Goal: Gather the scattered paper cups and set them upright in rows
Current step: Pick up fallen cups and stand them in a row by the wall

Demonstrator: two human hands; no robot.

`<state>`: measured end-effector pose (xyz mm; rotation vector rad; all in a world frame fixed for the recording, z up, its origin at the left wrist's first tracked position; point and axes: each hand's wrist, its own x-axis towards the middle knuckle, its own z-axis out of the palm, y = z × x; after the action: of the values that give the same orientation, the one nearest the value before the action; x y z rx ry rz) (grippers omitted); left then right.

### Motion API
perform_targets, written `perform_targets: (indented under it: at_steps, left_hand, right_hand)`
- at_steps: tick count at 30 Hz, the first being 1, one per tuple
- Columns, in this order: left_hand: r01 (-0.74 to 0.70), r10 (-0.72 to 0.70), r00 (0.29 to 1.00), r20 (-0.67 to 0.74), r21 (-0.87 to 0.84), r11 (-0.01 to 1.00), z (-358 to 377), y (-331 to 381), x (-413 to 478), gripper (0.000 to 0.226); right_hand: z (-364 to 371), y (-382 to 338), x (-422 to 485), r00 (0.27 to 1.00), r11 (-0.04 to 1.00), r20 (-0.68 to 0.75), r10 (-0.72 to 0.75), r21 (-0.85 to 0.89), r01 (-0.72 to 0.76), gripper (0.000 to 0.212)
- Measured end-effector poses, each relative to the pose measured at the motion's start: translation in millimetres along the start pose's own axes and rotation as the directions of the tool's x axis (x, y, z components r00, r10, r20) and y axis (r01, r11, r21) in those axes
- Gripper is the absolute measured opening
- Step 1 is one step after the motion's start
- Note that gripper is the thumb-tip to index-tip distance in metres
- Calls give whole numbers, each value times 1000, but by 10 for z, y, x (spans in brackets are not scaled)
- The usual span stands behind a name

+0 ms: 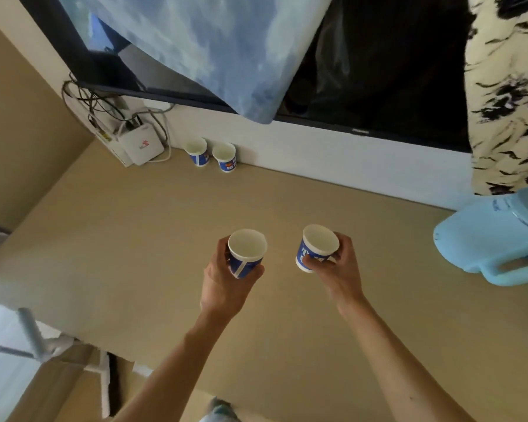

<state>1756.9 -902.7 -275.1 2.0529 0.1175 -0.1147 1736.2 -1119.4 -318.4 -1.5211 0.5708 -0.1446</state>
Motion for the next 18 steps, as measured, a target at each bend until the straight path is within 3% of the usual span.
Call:
perform_targets:
  at_steps: [10,18]
  left_hand:
    - [-4,4,1000,-6,-36,999,-392,-685,1125,59]
    - [-101,106,993,52,-81,992,-221,-1051,1655,55]
  right_hand:
    - [1181,171,870,997,994,26,-78,-78,80,66]
    - [1753,366,1799,982,967,53,-182,-170,188,62]
